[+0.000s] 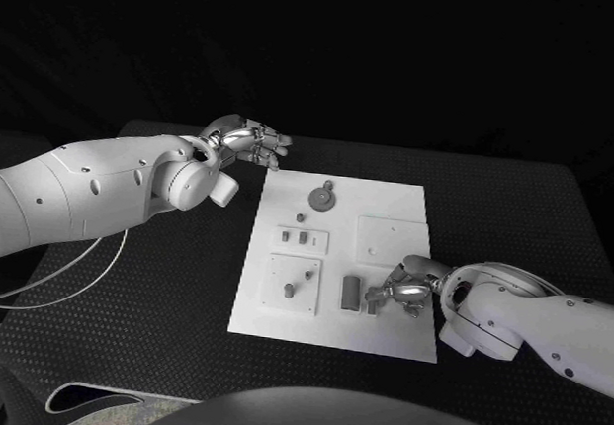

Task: Assemble the parts on the task board

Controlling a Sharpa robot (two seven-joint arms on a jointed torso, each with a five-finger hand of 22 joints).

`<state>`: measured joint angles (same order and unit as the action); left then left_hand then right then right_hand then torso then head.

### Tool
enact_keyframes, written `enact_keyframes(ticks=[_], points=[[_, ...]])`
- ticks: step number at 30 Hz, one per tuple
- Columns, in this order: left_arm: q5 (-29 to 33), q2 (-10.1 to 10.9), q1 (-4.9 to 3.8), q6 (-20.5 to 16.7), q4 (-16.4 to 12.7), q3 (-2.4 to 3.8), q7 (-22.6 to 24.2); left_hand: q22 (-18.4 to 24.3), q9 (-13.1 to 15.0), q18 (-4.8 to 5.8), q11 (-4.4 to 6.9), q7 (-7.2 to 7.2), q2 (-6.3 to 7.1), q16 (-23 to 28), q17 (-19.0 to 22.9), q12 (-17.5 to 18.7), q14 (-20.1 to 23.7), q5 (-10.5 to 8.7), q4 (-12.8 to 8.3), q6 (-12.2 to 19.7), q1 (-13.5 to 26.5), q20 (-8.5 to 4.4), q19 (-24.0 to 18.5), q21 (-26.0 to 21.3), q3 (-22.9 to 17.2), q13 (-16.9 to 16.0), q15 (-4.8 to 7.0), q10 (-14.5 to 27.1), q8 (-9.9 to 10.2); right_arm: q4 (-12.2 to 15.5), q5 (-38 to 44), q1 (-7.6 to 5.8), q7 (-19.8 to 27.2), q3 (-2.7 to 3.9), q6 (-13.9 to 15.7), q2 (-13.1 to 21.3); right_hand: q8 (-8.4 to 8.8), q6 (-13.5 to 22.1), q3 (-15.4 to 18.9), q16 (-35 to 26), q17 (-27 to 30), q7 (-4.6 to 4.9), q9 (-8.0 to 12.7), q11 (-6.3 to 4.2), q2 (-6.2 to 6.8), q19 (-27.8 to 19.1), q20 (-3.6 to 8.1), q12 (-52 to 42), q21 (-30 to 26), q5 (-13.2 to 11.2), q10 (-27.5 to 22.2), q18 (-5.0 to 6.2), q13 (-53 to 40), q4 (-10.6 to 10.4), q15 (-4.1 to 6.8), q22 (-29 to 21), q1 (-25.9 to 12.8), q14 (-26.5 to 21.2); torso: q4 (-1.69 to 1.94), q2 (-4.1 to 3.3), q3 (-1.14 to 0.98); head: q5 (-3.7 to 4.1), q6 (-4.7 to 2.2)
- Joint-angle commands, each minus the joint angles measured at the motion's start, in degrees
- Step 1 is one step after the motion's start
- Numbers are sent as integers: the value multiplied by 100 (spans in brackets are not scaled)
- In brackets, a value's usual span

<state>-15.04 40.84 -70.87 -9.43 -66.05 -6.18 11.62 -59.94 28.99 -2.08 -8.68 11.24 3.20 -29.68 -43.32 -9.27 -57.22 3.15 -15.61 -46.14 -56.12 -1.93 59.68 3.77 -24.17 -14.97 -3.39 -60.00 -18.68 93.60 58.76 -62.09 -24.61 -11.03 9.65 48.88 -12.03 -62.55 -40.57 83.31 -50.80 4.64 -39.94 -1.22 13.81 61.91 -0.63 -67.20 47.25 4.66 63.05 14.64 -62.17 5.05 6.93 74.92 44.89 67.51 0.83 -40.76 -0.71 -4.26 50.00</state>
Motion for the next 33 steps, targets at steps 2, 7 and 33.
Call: enact_keyframes(ticks=[2,7,33], points=[[-12,-5,-7,65,-15,4,37,7,-9,-42,1,-17,13,36,-6,7,12,-30,24,37,54,-5,-53,21,0,8,-30,39,-28,46,100,8,138,0,-120,-6,-28,8,-5,12,3,-2,-5,-39,40,14,-5,-6,-20,-20,-4,35,5,-41,35,110,17,-3,2,0,-2,1,0],[-12,-9,-7,72,-15,3,37,7,-10,-42,1,-17,13,37,-7,7,13,-30,23,38,54,-5,-53,21,-1,9,-30,40,-29,46,103,8,147,1,-125,3,-31,6,-6,13,2,-3,-6,-40,35,15,-5,-8,-18,-20,-2,36,5,-46,36,110,17,-2,1,-1,-1,5,0],[-12,-28,-7,83,10,3,40,7,-12,-42,1,-17,4,40,-11,5,14,-30,30,38,62,-3,-54,21,-5,8,-32,39,-33,-152,231,3,300,13,86,-53,-149,-37,122,43,14,-30,43,-68,-705,41,8,-46,24,-19,72,36,31,602,52,109,308,60,1,-1,-11,46,0]])
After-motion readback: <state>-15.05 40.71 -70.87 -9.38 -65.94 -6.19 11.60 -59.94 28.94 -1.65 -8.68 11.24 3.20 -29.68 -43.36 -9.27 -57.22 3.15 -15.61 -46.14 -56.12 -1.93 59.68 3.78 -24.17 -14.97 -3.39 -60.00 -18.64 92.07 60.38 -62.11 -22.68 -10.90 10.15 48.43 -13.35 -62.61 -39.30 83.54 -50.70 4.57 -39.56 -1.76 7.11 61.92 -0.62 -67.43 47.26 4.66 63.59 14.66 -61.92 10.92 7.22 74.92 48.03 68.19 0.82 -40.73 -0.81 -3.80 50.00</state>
